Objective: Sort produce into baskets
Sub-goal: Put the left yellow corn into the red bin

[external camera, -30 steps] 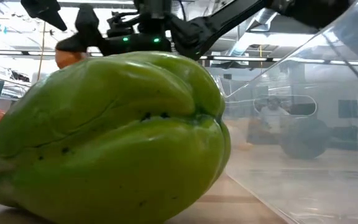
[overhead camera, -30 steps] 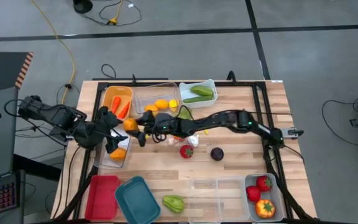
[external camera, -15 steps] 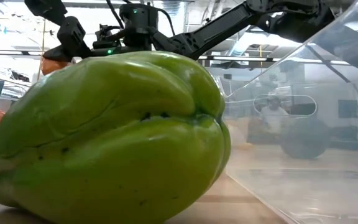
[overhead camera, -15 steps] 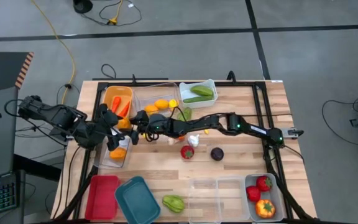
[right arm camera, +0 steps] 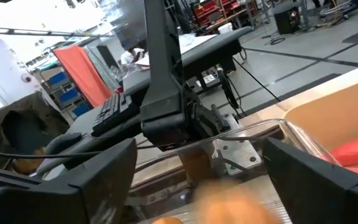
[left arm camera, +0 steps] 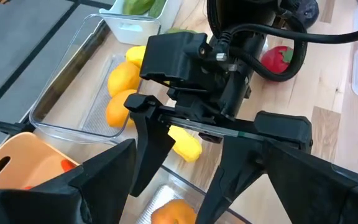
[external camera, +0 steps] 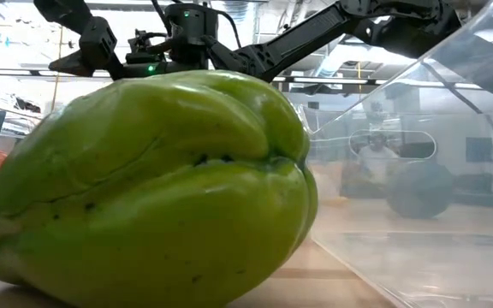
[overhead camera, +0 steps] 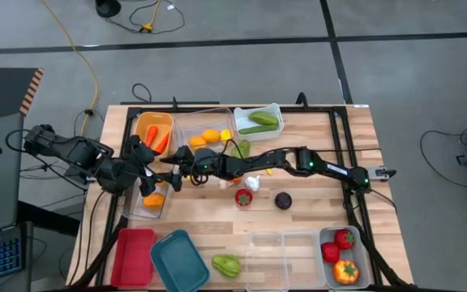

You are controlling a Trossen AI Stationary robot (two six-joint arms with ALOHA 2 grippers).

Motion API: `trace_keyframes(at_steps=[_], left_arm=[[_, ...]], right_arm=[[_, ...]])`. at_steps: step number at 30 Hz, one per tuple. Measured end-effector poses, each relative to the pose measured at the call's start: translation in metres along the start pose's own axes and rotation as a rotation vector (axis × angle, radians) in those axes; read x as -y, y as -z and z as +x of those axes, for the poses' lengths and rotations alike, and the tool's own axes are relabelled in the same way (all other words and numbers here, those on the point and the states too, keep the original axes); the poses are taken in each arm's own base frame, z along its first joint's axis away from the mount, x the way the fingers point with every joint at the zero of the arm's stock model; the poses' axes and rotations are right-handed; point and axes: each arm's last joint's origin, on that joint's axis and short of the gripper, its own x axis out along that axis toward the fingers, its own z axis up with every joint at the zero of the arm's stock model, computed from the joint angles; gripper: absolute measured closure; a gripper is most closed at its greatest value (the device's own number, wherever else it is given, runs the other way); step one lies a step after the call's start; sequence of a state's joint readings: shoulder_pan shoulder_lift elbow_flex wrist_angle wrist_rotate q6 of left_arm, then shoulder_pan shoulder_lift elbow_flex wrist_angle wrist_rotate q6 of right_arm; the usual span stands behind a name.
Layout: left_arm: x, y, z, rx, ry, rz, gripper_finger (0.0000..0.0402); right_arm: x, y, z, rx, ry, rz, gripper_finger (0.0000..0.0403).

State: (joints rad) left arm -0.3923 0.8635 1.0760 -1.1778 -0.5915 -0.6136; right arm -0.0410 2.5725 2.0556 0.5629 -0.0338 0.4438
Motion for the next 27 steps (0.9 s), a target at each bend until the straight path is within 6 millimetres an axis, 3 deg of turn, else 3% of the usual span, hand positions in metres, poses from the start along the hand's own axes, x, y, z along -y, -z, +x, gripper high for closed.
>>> trace_keyframes(at_steps=[3, 8, 11, 17, 23, 27], left_arm=[[0.000, 0.000, 0.000, 0.000, 0.000, 0.000, 0.0068], [0.000, 0.000, 0.000, 0.001, 0.001, -0.002, 0.0068], [0.000, 0.000, 0.000, 0.001, 0.001, -0.011, 0.0068], [0.000, 0.000, 0.000, 0.000, 0.004, -0.053, 0.0068], [0.006, -0.003, 0.005, 0.003, 0.003, -0.080, 0.0068], [0.013, -0.008, 0.017, -0.023, -0.033, -0.092, 0.0068]], right_arm=[[0.000, 0.000, 0.000, 0.000, 0.002, 0.000, 0.0006], [0.002, -0.009, -0.001, -0.007, 0.012, 0.000, 0.0019], [0.003, -0.034, -0.006, -0.046, -0.012, -0.003, 0.0022], [0.009, -0.093, -0.033, -0.302, -0.025, -0.164, 0.0021], [-0.001, -0.144, -0.077, -0.523, 0.037, -0.353, 0.0021], [-0.001, -0.165, -0.108, -0.663, 0.090, -0.386, 0.0021]])
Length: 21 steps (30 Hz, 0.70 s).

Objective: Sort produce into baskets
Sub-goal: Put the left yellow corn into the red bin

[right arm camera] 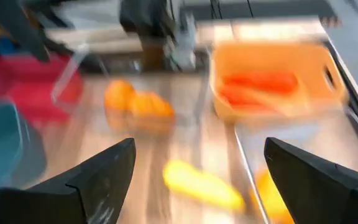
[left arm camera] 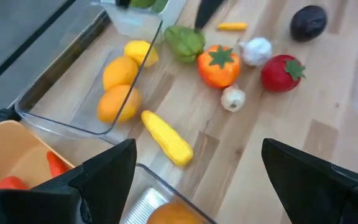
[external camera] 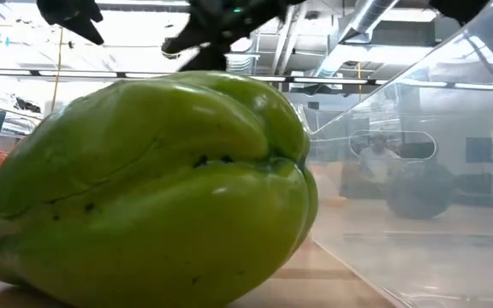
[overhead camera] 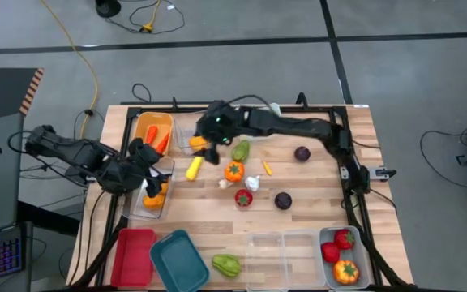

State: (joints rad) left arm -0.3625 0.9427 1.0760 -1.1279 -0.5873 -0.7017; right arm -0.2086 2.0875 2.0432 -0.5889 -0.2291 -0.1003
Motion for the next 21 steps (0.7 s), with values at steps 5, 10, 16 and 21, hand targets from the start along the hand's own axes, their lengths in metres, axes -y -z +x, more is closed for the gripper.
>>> trace_keyframes(at_steps=[5, 10, 16, 21], left_arm=[[0.010, -0.007, 0.026, -0.077, -0.049, -0.019, 0.0068], [0.013, -0.014, 0.057, -0.211, -0.066, -0.034, 0.0068], [0.008, -0.024, 0.093, -0.295, -0.075, -0.035, 0.0068], [0.001, -0.031, 0.124, -0.366, -0.039, -0.022, 0.0068]], right_arm=[[0.003, 0.017, -0.036, -0.088, 0.011, 0.026, 0.0021], [0.001, 0.048, -0.064, -0.115, 0.030, 0.079, 0.0021], [-0.011, 0.079, -0.097, -0.086, 0.097, 0.108, 0.0021], [-0.018, 0.102, -0.114, -0.064, 0.118, 0.148, 0.0021]])
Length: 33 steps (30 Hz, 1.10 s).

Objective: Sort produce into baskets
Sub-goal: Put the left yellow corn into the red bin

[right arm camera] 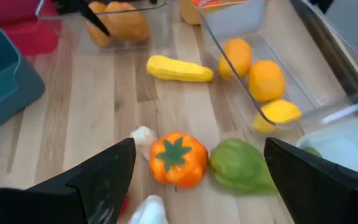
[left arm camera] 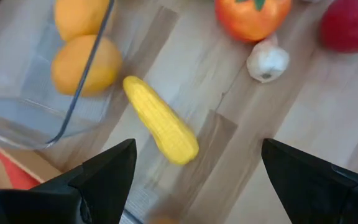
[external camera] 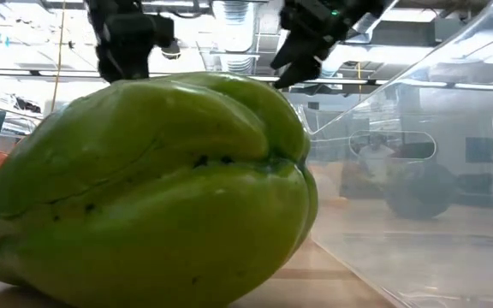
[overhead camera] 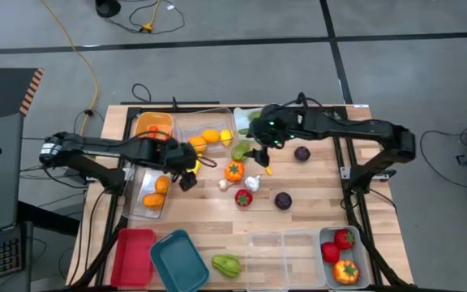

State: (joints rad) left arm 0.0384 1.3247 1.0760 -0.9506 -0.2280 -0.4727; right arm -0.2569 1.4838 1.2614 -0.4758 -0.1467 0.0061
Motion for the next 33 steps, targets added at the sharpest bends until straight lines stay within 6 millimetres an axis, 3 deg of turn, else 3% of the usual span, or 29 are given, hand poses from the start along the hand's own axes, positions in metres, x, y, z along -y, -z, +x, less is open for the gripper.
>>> trace_keyframes(at_steps=[7, 15, 33], left_arm=[[-0.011, -0.017, 0.041, -0.113, -0.054, -0.028, 0.0068], [-0.013, -0.019, 0.079, -0.239, -0.114, -0.062, 0.0068], [-0.006, -0.012, 0.122, -0.382, -0.168, -0.006, 0.0069]], right_arm=[[-0.002, 0.021, -0.008, 0.007, 0.000, 0.044, 0.0021], [0.000, 0.025, 0.000, -0.009, 0.001, 0.048, 0.0021], [0.000, 0.024, 0.001, -0.004, 0.001, 0.037, 0.0021]])
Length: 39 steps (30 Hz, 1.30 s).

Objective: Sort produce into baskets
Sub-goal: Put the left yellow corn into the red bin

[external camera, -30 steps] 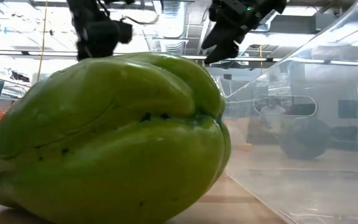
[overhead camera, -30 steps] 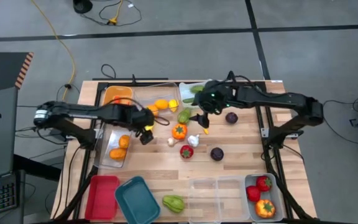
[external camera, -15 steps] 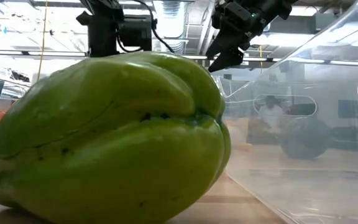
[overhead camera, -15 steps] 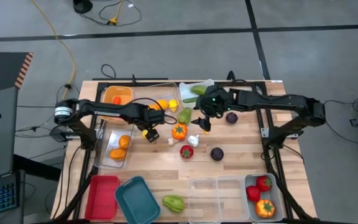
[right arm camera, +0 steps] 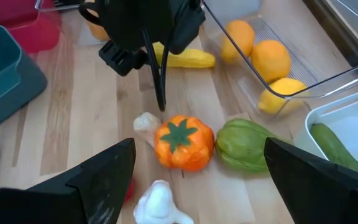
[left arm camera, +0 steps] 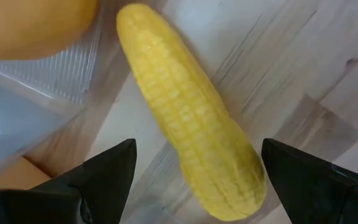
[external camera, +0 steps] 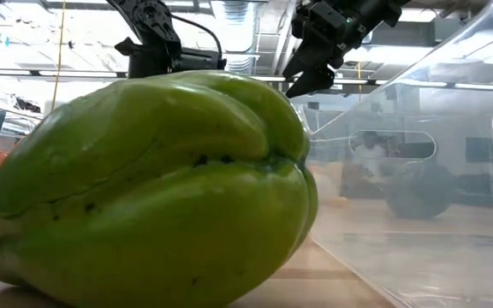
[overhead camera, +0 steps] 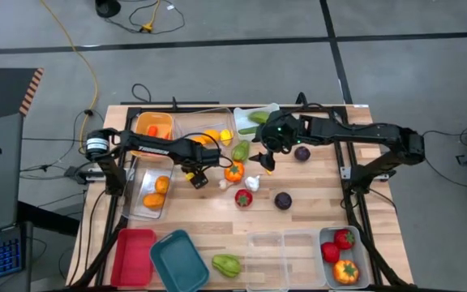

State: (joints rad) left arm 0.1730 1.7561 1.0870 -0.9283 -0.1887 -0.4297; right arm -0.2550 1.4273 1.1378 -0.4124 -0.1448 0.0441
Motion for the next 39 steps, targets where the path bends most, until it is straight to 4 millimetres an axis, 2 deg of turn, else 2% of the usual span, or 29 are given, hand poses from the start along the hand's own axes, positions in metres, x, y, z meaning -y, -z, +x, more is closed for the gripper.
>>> trace_keyframes(at_steps=[4, 13, 20, 26, 34, 39], left_arm=[[0.000, 0.000, 0.000, 0.002, 0.001, -0.002, 0.0088], [0.000, 0.000, 0.000, 0.004, 0.002, 0.006, 0.0188], [0.000, 0.000, 0.000, 0.004, 0.002, 0.006, 0.0238], [0.000, 0.000, 0.000, 0.003, 0.004, 0.007, 0.0255], [0.002, 0.001, -0.003, -0.012, 0.056, 0.053, 0.0257], [0.007, -0.006, -0.024, 0.012, 0.063, 0.118, 0.0258]], right_arm=[[0.000, 0.000, 0.000, -0.001, 0.000, 0.000, 0.0021], [0.000, 0.000, 0.000, -0.002, 0.000, 0.000, 0.0021], [0.000, 0.000, 0.000, -0.002, 0.000, 0.001, 0.0021], [0.000, 0.000, 0.000, -0.002, 0.000, 0.001, 0.0021], [0.000, 0.000, 0.000, -0.002, 0.000, 0.001, 0.0021], [0.000, 0.000, 0.000, -0.002, 0.000, 0.001, 0.0021]])
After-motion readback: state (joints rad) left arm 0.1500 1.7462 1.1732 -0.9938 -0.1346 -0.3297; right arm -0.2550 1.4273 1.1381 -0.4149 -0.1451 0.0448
